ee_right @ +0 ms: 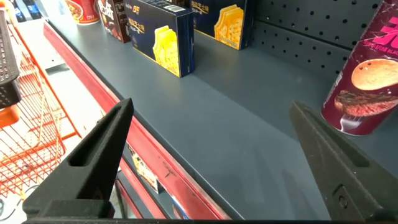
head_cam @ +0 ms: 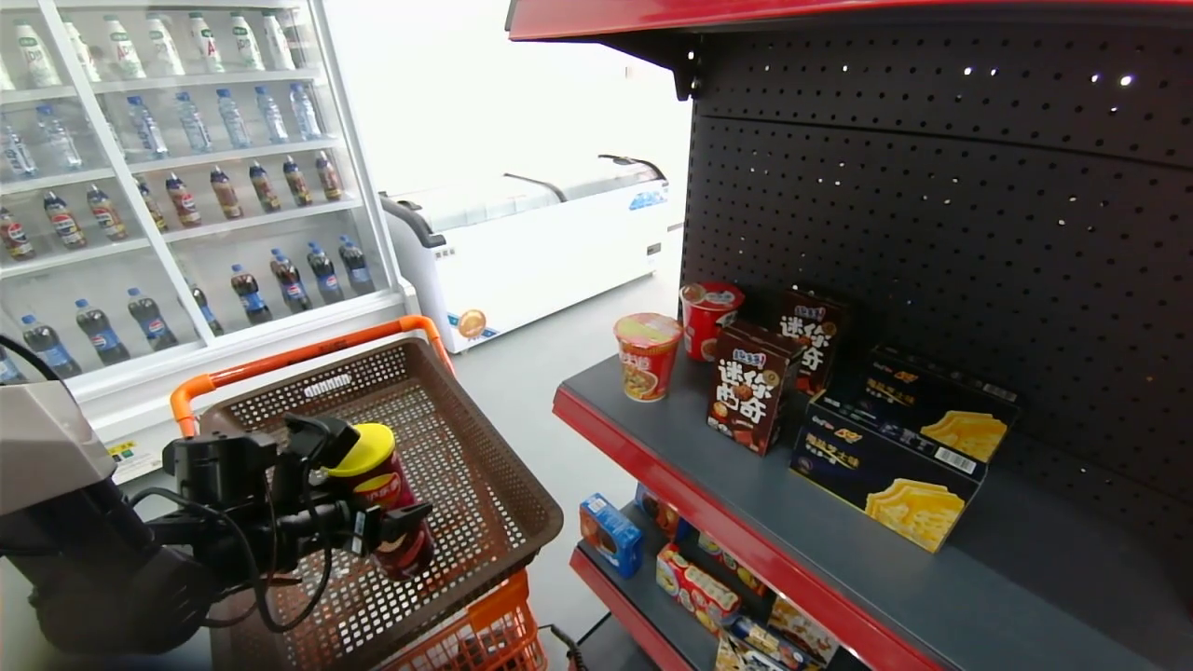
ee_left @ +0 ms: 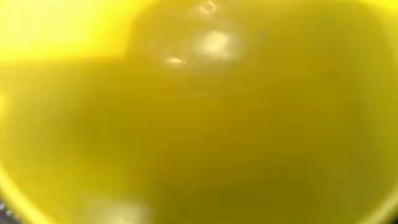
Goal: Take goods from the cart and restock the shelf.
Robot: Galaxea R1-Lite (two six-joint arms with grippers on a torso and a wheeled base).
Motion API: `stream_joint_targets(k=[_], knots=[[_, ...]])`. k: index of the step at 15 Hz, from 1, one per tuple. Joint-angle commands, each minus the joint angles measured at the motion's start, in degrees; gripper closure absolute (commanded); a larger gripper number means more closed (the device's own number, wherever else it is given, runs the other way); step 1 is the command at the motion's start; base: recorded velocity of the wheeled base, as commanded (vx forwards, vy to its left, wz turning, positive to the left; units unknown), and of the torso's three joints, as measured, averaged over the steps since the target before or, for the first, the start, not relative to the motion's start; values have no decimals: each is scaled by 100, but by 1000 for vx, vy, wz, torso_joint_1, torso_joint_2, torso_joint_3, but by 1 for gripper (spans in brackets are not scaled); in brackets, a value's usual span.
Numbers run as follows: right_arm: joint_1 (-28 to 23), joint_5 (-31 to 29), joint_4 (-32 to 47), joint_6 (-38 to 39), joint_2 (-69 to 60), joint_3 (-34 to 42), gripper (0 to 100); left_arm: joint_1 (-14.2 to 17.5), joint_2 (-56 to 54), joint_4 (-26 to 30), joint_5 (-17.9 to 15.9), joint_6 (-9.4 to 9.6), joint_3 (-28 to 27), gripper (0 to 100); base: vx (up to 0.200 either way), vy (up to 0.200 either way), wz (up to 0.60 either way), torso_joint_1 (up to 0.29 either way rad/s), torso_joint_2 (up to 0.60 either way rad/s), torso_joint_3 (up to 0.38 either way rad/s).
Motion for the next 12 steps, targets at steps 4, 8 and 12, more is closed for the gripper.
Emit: stream_joint_targets(k=[4, 8, 12], knots=[[-1, 1, 2, -1, 9, 1, 0, 222, 380, 40, -748, 553, -412, 0, 0, 0, 0, 0, 0, 0], [-1, 1, 2, -1, 9, 1, 0, 222, 459, 31, -748, 553, -492, 0, 0, 0, 0, 0, 0, 0], [-1, 1, 2, -1, 9, 1, 0, 231, 406, 40, -634, 518, -430, 100, 0, 0, 0, 0, 0, 0]])
